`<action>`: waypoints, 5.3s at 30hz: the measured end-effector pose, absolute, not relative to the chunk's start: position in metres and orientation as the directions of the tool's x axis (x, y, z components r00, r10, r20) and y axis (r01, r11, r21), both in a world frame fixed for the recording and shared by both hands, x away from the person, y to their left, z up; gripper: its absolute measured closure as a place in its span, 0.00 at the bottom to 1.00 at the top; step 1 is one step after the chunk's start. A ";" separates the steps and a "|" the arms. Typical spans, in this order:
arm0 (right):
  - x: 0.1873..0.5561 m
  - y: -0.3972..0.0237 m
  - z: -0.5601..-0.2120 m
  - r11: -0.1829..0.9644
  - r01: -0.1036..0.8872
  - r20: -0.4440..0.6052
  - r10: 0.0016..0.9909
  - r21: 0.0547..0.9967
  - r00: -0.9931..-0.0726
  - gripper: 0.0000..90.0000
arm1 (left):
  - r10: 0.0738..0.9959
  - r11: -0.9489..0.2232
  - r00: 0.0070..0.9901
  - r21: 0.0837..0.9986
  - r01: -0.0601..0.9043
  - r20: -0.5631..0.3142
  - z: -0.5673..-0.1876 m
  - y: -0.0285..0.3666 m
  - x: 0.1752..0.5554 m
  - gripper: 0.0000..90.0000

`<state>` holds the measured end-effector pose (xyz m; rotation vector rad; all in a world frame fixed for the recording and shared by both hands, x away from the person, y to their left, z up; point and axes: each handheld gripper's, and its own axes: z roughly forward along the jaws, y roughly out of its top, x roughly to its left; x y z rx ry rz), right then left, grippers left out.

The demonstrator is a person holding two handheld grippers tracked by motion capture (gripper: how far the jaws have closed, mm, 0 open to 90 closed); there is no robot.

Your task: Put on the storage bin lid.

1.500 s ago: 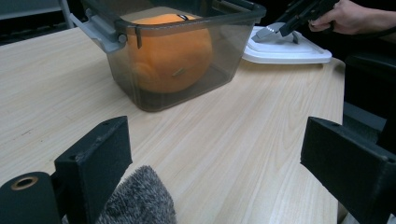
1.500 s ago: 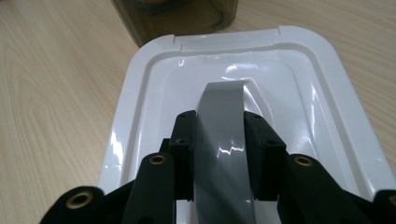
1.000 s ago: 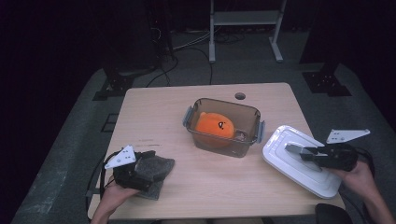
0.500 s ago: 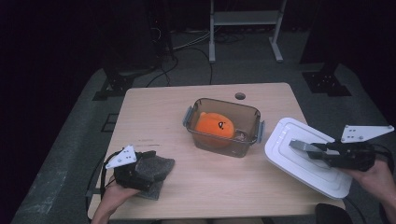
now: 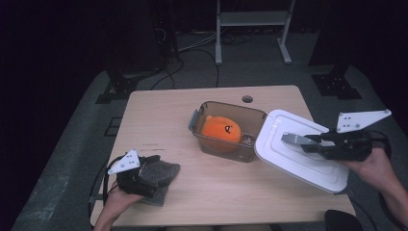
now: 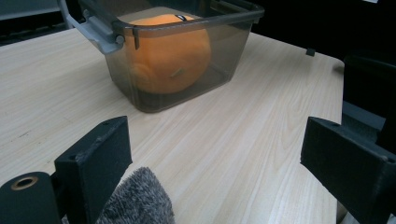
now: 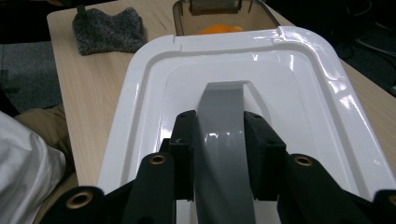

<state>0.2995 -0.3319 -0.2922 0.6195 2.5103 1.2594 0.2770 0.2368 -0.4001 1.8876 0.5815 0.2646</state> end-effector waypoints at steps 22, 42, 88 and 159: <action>0.358 -0.269 -0.280 0.554 0.205 -0.034 0.390 0.807 -0.920 0.74 | 0.515 -0.287 0.853 0.920 0.267 -0.087 -0.400 0.240 0.276 0.09; 0.407 -0.208 -0.276 0.599 0.171 -0.029 0.310 0.782 -0.950 0.74 | 0.508 -0.289 0.857 0.920 0.265 -0.087 -0.400 0.242 0.276 0.09; 0.460 -0.161 -0.323 0.615 0.223 0.054 0.281 0.757 -0.958 0.73 | 0.505 -0.285 0.858 0.919 0.272 -0.097 -0.401 0.243 0.277 0.09; 0.428 -0.219 -0.319 0.485 0.282 0.086 0.387 0.828 -0.918 0.44 | 0.491 -0.291 0.866 0.919 0.265 -0.094 -0.401 0.238 0.278 0.09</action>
